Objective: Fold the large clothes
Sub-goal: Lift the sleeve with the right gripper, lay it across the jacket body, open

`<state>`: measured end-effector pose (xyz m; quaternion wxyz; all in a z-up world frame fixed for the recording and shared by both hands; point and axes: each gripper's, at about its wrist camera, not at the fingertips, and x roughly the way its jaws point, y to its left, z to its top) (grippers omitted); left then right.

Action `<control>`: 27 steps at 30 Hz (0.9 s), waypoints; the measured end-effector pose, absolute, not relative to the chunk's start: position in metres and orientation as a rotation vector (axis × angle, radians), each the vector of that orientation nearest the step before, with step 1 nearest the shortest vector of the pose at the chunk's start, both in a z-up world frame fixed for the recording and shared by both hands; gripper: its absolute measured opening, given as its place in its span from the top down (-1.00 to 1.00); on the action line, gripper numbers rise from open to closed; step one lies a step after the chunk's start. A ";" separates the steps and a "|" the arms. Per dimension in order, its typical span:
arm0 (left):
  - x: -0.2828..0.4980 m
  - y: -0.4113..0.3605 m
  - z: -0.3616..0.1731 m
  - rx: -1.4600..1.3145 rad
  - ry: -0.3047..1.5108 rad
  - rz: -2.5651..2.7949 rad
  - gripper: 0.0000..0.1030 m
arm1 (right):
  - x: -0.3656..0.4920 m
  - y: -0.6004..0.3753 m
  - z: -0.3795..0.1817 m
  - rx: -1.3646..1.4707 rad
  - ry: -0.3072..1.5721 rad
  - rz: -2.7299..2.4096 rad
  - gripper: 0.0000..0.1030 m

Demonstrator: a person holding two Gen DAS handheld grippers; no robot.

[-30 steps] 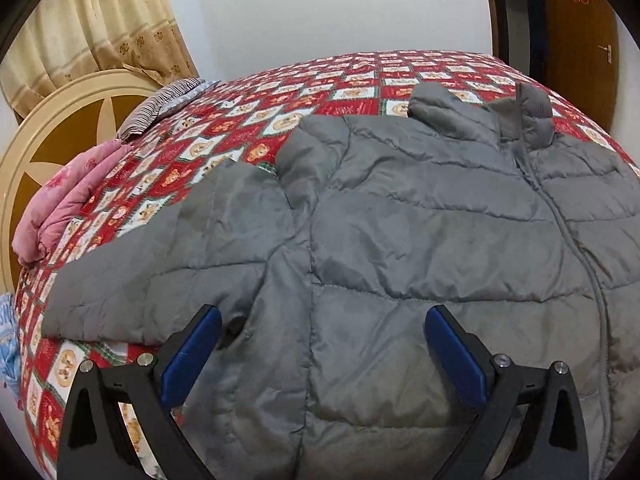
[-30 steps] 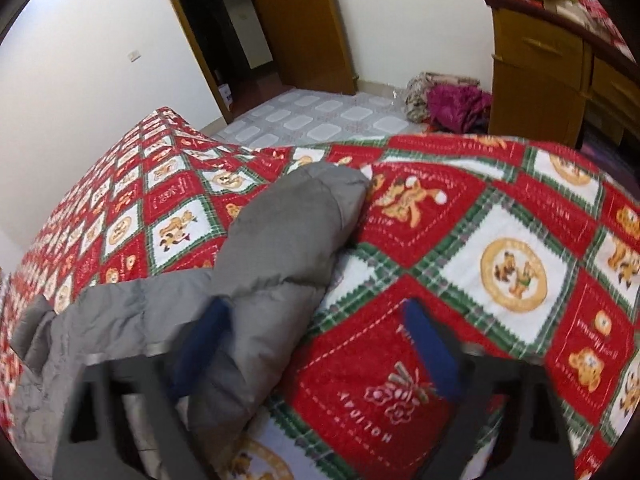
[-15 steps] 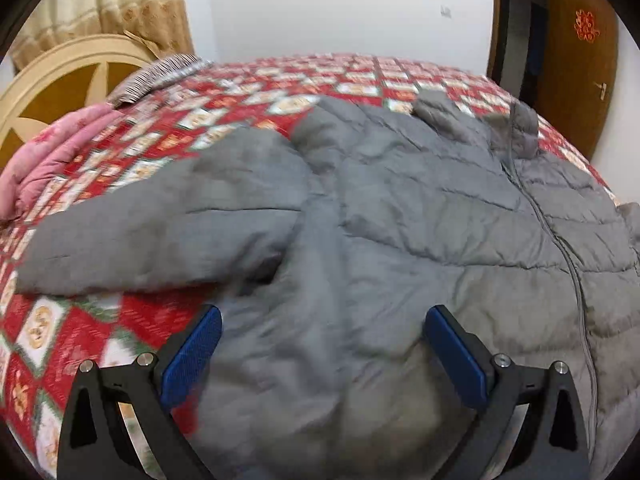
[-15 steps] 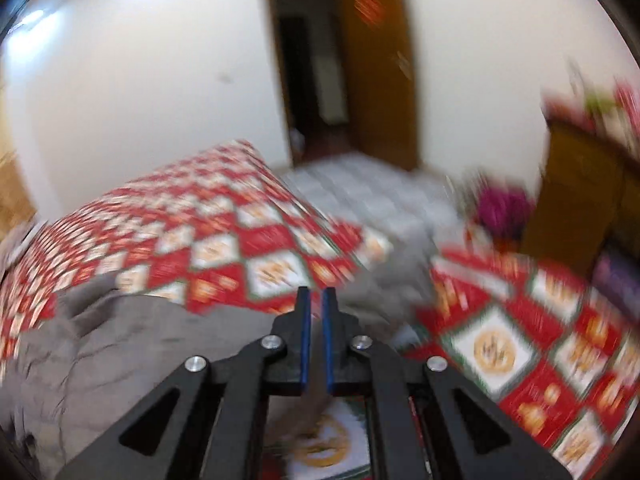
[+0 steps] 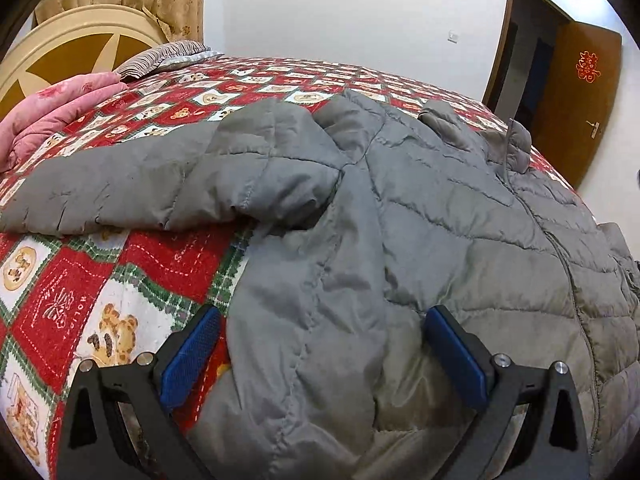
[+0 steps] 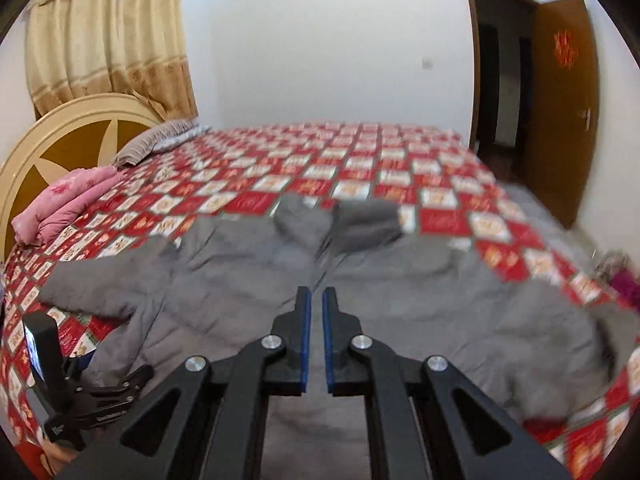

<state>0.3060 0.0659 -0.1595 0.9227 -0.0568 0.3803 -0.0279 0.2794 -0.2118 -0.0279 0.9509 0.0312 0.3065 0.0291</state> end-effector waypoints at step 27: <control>0.309 0.062 -0.162 -0.093 0.772 -0.045 -0.98 | 0.267 -0.574 -0.101 0.189 0.930 -0.706 0.30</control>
